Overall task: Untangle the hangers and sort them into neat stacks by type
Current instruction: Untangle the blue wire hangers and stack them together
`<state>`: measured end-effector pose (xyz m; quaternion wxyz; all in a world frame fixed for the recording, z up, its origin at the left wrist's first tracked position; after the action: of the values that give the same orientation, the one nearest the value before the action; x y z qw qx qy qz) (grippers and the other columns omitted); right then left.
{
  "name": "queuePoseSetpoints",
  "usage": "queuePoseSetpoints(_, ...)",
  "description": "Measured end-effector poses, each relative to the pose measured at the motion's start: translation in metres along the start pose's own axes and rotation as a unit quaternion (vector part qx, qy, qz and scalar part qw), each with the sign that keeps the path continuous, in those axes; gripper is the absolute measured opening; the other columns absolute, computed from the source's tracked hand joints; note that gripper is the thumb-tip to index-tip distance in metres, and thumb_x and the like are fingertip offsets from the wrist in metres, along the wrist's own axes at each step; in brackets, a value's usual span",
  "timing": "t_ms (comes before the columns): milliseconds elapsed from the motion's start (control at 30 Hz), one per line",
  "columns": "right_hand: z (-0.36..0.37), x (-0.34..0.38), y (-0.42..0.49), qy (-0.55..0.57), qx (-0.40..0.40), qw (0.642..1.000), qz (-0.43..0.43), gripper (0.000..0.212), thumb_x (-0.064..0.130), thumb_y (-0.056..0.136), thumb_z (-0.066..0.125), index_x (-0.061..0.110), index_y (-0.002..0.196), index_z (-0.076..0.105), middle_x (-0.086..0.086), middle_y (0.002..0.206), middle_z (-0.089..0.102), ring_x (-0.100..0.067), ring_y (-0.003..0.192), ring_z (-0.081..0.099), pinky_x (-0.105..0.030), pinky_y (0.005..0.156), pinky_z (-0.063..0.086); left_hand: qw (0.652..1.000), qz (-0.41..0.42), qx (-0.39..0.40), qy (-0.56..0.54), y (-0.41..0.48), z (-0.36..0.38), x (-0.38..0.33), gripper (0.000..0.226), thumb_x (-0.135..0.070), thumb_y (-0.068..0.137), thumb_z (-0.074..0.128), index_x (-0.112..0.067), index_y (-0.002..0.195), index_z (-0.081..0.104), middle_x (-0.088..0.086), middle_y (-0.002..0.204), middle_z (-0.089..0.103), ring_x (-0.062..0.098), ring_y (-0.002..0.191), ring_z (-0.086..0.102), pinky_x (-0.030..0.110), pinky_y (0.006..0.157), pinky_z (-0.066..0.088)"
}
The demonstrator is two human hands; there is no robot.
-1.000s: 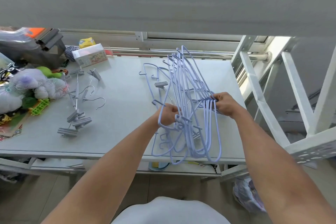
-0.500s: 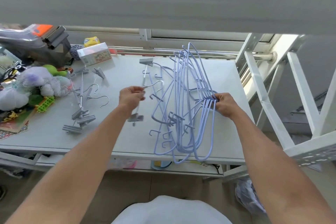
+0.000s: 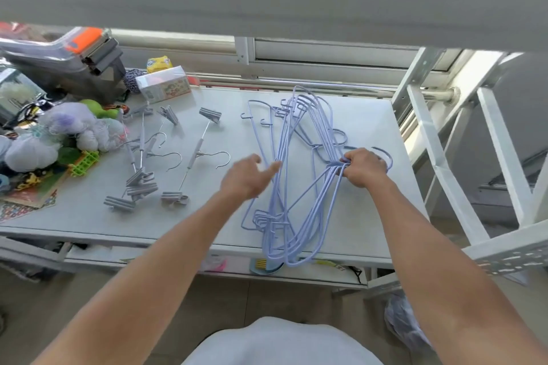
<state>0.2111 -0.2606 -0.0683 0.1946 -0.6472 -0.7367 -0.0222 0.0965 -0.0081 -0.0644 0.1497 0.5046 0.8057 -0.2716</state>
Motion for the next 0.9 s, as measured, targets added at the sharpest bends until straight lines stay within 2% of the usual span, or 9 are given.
queuePoseSetpoints(67, 0.0, -0.001, 0.0, 0.023, 0.015, 1.0, 0.009, 0.029, 0.047, 0.075, 0.077, 0.022, 0.069, 0.065, 0.002, 0.076, 0.064, -0.024, 0.082, 0.062, -0.031, 0.071, 0.043, 0.997, 0.013, 0.066, 0.049, -0.009, 0.023, -0.014, 0.089, -0.079, 0.079, 0.042, -0.013, 0.139, 0.045, 0.012, 0.134, 0.055, 0.03, 0.123, 0.053, 0.041, 0.1, 0.044)
queuePoseSetpoints(133, 0.0, -0.004, -0.001, 0.036, 0.021, 0.999, 0.012, 0.027, 0.046, 0.074, 0.078, 0.021, 0.073, 0.068, 0.0, 0.077, 0.066, -0.026, 0.083, 0.063, -0.034, 0.072, 0.047, 0.997, 0.017, 0.066, 0.044, -0.013, 0.031, -0.018, 0.091, -0.08, 0.079, 0.042, -0.015, 0.142, 0.038, 0.012, 0.139, 0.05, 0.03, 0.125, 0.05, 0.042, 0.099, 0.043)
queuePoseSetpoints(233, -0.003, -0.008, -0.004, 0.043, 0.019, 0.999, 0.019, 0.023, 0.042, 0.076, 0.077, 0.022, 0.072, 0.066, -0.002, 0.08, 0.066, -0.028, 0.087, 0.063, -0.039, 0.077, 0.051, 0.999, 0.004, 0.039, 0.012, -0.019, 0.03, -0.024, 0.088, -0.08, 0.078, 0.044, -0.017, 0.138, 0.039, 0.01, 0.13, 0.058, 0.031, 0.117, 0.056, 0.04, 0.089, 0.045)
queuePoseSetpoints(333, -0.001, -0.008, -0.007, 0.03, 0.013, 0.999, 0.016, 0.019, 0.038, 0.078, 0.073, 0.023, 0.071, 0.063, -0.002, 0.088, 0.067, -0.029, 0.093, 0.064, -0.038, 0.079, 0.05, 0.997, -0.022, 0.047, 0.052, -0.023, 0.03, -0.029, 0.081, -0.079, 0.077, 0.046, -0.014, 0.127, 0.044, 0.008, 0.116, 0.062, 0.029, 0.105, 0.059, 0.037, 0.077, 0.046)
queuePoseSetpoints(400, 0.001, -0.004, -0.008, 0.027, 0.011, 1.0, 0.002, 0.014, 0.033, 0.078, 0.072, 0.022, 0.084, 0.069, -0.002, 0.1, 0.07, -0.029, 0.097, 0.064, -0.036, 0.081, 0.051, 0.995, -0.034, 0.056, 0.08, -0.026, 0.033, -0.031, 0.066, -0.071, 0.08, 0.051, -0.013, 0.111, 0.049, 0.006, 0.102, 0.064, 0.027, 0.093, 0.059, 0.034, 0.07, 0.044)
queuePoseSetpoints(467, 0.0, 0.0, -0.007, 0.031, 0.042, 0.999, -0.014, 0.022, 0.024, 0.075, 0.071, 0.018, 0.097, 0.07, -0.004, 0.103, 0.069, -0.028, 0.097, 0.064, -0.031, 0.079, 0.05, 0.995, -0.049, 0.057, 0.068, -0.029, 0.037, -0.032, 0.046, -0.05, 0.082, 0.06, -0.012, 0.103, 0.046, 0.005, 0.097, 0.059, 0.026, 0.086, 0.054, 0.032, 0.068, 0.042)
queuePoseSetpoints(600, 0.003, 0.004, -0.007, -0.05, 0.069, 0.996, -0.028, 0.02, 0.016, 0.075, 0.065, 0.013, 0.096, 0.065, -0.009, 0.103, 0.065, -0.028, 0.097, 0.063, -0.028, 0.071, 0.046, 0.997, -0.059, 0.04, 0.036, -0.036, 0.044, -0.037, 0.038, -0.012, 0.078, 0.055, -0.005, 0.114, 0.042, 0.011, 0.098, 0.056, 0.031, 0.09, 0.056, 0.033, 0.066, 0.043)
queuePoseSetpoints(800, 0.006, 0.011, -0.01, -0.134, -0.029, 0.99, -0.027, 0.018, 0.017, 0.082, 0.066, 0.016, 0.1, 0.066, -0.01, 0.108, 0.066, -0.031, 0.099, 0.066, -0.035, 0.079, 0.052, 0.997, -0.053, 0.01, 0.055, -0.037, 0.045, -0.039, 0.036, -0.013, 0.079, 0.054, -0.005, 0.113, 0.044, 0.012, 0.102, 0.058, 0.033, 0.097, 0.059, 0.033, 0.067, 0.044)
queuePoseSetpoints(900, 0.005, 0.01, -0.009, -0.141, -0.034, 0.989, -0.036, 0.015, 0.014, 0.083, 0.065, 0.015, 0.098, 0.065, -0.011, 0.106, 0.067, -0.032, 0.099, 0.066, -0.034, 0.078, 0.051, 0.997, -0.06, 0.011, 0.057, -0.038, 0.043, -0.039, 0.022, -0.01, 0.077, 0.054, -0.008, 0.098, 0.049, 0.009, 0.095, 0.06, 0.029, 0.084, 0.058, 0.031, 0.063, 0.043)
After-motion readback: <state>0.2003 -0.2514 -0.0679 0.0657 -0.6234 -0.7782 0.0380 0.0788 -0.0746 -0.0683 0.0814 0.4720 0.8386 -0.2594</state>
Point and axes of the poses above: each hand's wrist, its own y-axis towards the middle knuckle, its own z-axis out of the palm, x = y × z, the point moved 3 cm from there along y, towards the middle knuckle
